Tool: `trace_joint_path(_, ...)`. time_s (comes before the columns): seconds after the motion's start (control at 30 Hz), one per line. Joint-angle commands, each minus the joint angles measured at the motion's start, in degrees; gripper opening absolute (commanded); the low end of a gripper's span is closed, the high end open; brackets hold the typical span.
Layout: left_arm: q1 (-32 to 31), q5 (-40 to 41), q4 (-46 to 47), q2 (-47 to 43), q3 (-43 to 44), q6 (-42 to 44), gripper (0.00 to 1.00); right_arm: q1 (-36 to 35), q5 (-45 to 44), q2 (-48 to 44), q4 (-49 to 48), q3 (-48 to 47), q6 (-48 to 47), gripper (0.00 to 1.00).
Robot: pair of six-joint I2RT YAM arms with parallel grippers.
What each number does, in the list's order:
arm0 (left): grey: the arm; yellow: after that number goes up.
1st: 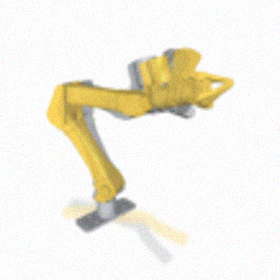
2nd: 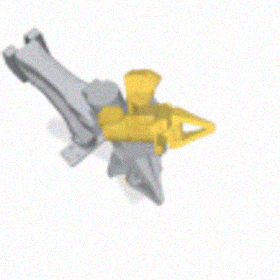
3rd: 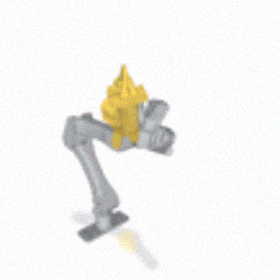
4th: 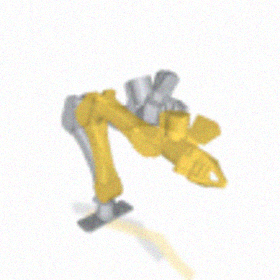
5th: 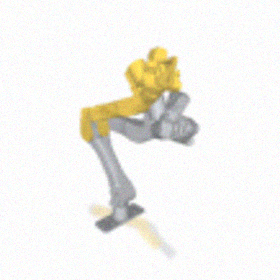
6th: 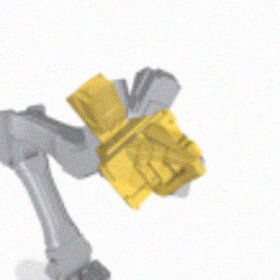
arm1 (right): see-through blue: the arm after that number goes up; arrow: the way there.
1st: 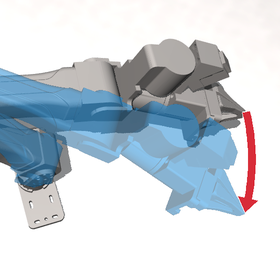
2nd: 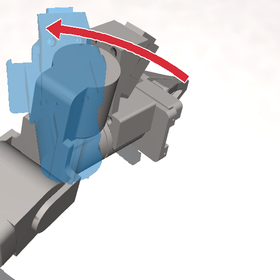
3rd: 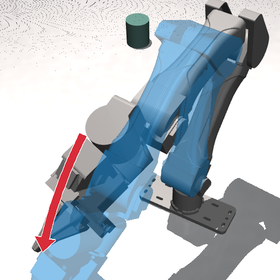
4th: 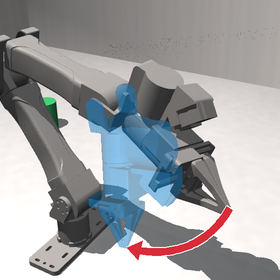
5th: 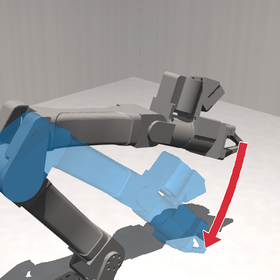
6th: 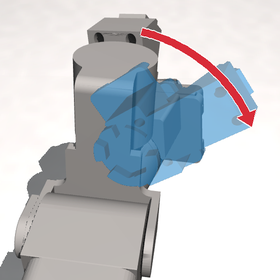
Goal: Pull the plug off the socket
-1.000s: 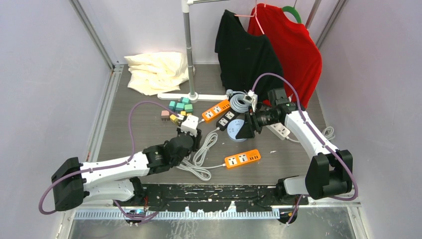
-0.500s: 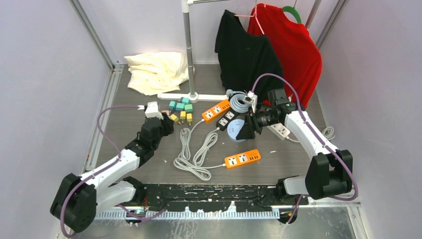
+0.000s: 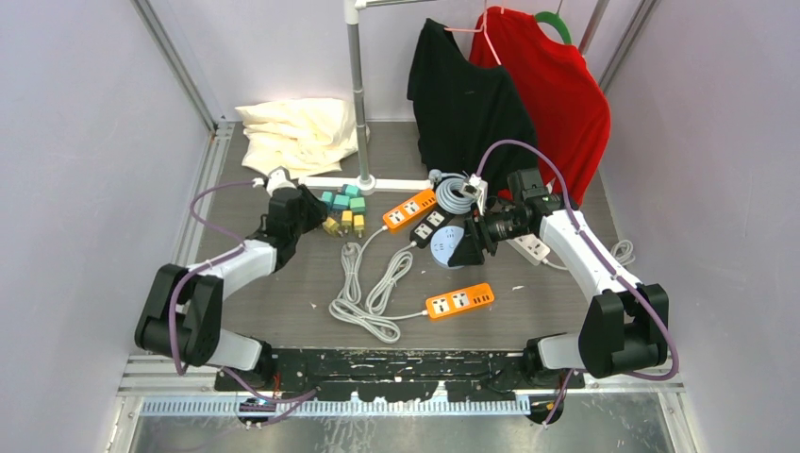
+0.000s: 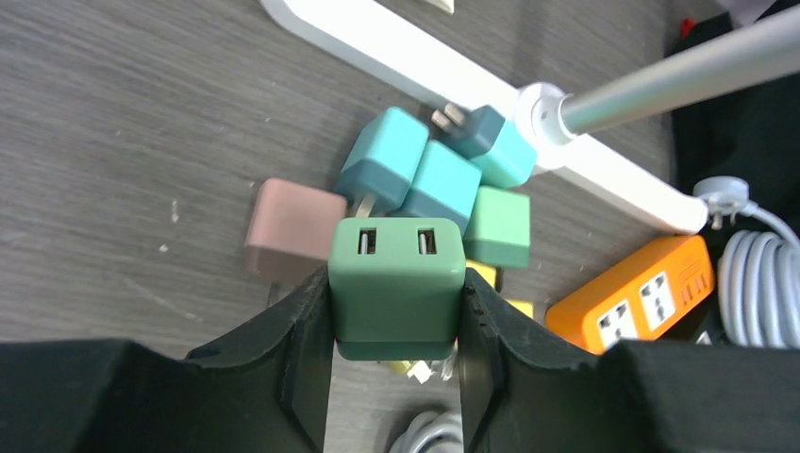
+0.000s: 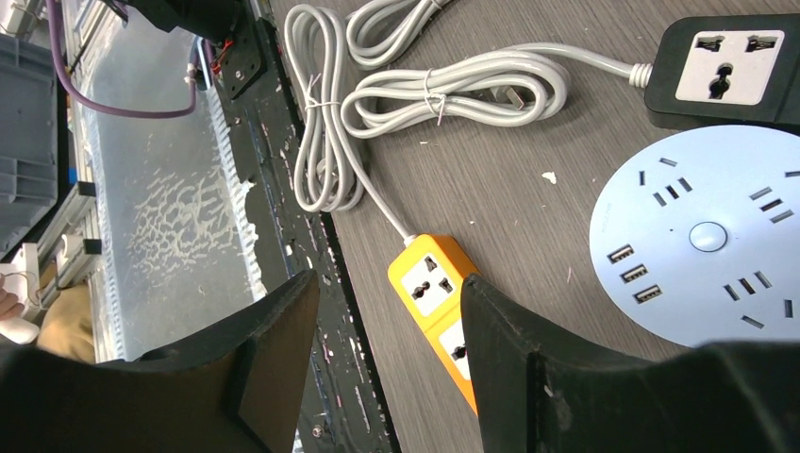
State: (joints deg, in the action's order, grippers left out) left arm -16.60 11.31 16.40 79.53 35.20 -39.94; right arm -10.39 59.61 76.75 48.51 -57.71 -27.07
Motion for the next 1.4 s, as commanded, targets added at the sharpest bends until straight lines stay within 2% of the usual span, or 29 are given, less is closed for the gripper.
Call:
trace_joint_path(0.0,0.6,-0.5,-1.7,3.3,6.6,-4.4,0.02,-0.1,0.8,-0.3,0.1,-0.3,-1.4,0.62)
trace_joint_path(0.17,0.7,0.4,-13.5,8.6,14.1,-6.1,0.08,-0.1,0.7,-0.2,0.4,-0.4,-1.8,0.62)
trace_joint_path(0.27,0.7,0.0,-16.7,10.6,17.0,-6.4,0.12,-0.1,0.8,-0.4,0.4,-0.5,-1.8,0.62)
trace_joint_path(0.43,0.7,-1.1,-18.3,11.5,19.0,-7.0,0.28,-0.1,0.7,-0.5,0.5,-0.5,-1.8,0.62)
trace_joint_path(0.7,0.7,-0.7,-20.1,11.4,19.5,-7.7,0.4,-0.1,0.8,-0.6,0.7,-0.6,-2.0,0.62)
trace_joint_path(1.1,0.6,-0.8,-21.0,10.4,19.8,-8.0,0.44,-0.1,0.8,-0.8,1.0,-0.7,-2.1,0.62)
trace_joint_path(1.37,0.7,-0.5,-22.1,9.1,19.4,-8.4,0.59,-0.1,0.6,-1.0,1.1,-0.8,-2.5,0.62)
